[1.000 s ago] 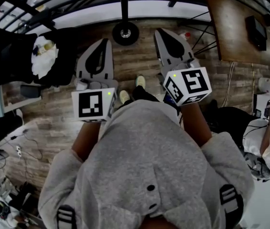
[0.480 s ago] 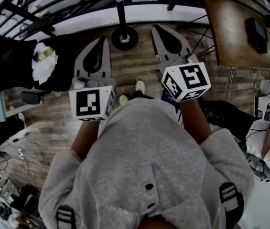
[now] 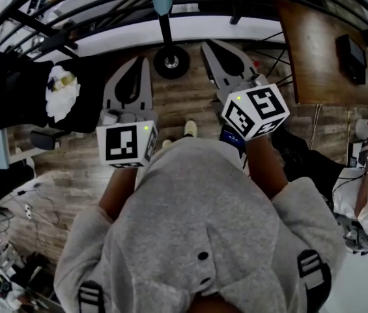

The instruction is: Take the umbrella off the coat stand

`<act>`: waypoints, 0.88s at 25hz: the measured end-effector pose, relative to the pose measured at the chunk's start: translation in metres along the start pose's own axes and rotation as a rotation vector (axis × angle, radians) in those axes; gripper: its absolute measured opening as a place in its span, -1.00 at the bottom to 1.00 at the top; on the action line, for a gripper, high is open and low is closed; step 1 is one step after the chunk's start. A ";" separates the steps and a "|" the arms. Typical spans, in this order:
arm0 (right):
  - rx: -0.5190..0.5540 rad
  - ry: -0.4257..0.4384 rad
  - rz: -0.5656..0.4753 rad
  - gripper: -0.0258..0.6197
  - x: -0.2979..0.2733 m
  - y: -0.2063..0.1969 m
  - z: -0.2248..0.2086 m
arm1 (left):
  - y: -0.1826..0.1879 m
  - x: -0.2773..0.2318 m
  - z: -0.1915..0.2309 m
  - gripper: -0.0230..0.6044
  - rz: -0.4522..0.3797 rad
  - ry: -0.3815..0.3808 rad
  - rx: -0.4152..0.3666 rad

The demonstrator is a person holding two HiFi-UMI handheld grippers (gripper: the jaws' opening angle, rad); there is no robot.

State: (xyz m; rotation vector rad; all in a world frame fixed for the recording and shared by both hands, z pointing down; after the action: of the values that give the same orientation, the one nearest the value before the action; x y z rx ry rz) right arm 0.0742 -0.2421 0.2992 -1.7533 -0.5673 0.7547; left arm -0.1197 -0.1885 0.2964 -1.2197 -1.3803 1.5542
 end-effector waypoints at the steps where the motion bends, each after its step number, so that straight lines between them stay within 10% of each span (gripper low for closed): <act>1: -0.013 0.016 0.002 -0.89 -0.003 0.001 -0.005 | 0.000 -0.004 0.000 -0.89 0.000 0.006 0.001; 22: -0.001 0.074 0.045 -0.73 -0.059 0.010 -0.058 | 0.000 -0.065 0.014 -0.89 0.025 0.042 -0.009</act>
State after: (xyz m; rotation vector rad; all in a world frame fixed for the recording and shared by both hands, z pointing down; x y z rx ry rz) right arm 0.0763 -0.3247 0.3137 -1.7922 -0.4800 0.7174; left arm -0.1135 -0.2533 0.3083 -1.2719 -1.3513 1.5327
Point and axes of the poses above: the fingertips, and each gripper's own axes: x backward along the fingers, z to its left, y out of its top, the point moved 8 cm from there along x, backward along the fingers, and after that the axes turned 6 degrees about z, right-handed, at the moved point
